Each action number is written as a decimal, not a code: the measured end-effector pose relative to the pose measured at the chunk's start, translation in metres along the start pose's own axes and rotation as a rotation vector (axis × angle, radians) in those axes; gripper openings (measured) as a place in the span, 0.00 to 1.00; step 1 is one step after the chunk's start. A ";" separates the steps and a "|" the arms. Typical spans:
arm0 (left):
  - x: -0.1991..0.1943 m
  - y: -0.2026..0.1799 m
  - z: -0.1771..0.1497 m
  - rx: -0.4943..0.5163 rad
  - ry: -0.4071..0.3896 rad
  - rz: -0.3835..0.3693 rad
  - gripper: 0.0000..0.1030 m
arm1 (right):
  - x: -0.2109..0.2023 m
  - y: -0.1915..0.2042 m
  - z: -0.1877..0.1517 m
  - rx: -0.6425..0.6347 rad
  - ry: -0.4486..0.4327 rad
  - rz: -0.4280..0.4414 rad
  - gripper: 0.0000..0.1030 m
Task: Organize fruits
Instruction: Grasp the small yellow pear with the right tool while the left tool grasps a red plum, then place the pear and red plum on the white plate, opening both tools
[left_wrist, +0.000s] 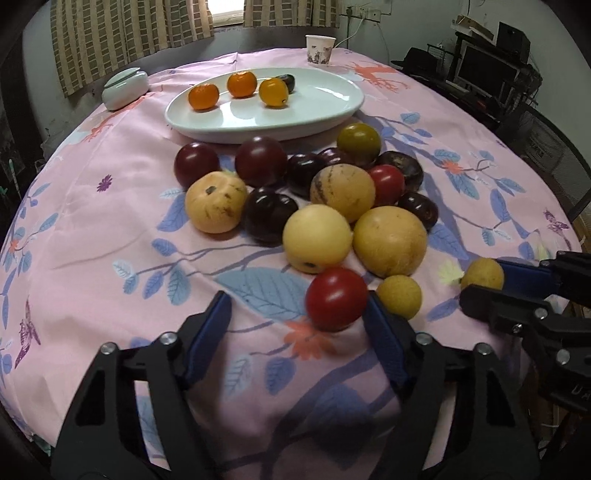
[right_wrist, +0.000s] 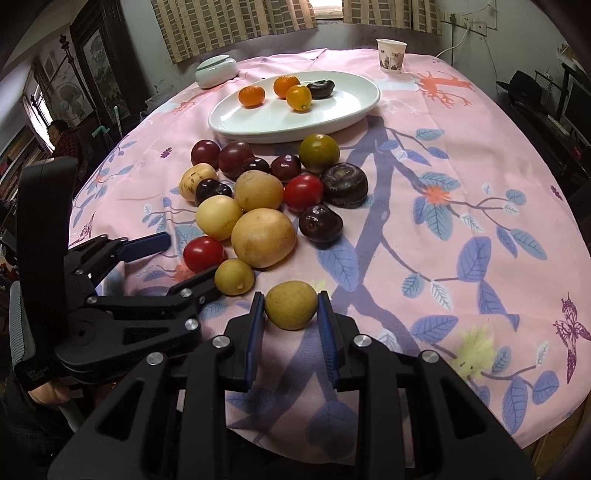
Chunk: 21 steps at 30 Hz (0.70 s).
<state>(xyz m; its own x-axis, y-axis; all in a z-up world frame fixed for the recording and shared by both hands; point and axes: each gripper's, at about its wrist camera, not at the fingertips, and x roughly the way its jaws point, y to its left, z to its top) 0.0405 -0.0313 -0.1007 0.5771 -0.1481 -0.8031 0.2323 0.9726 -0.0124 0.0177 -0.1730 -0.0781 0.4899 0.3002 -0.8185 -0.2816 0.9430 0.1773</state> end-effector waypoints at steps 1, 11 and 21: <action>-0.001 -0.002 0.001 0.006 -0.007 0.000 0.52 | 0.000 -0.001 0.000 0.001 0.000 -0.002 0.28; -0.016 0.004 0.001 -0.053 0.008 -0.110 0.28 | -0.008 -0.001 0.000 0.004 -0.018 -0.005 0.28; -0.035 0.008 -0.002 -0.062 -0.027 -0.118 0.28 | -0.014 0.012 -0.003 -0.019 -0.028 -0.001 0.28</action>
<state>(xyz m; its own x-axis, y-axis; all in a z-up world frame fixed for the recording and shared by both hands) 0.0204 -0.0183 -0.0737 0.5700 -0.2661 -0.7774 0.2515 0.9572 -0.1433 0.0047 -0.1661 -0.0665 0.5135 0.3030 -0.8028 -0.2962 0.9407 0.1656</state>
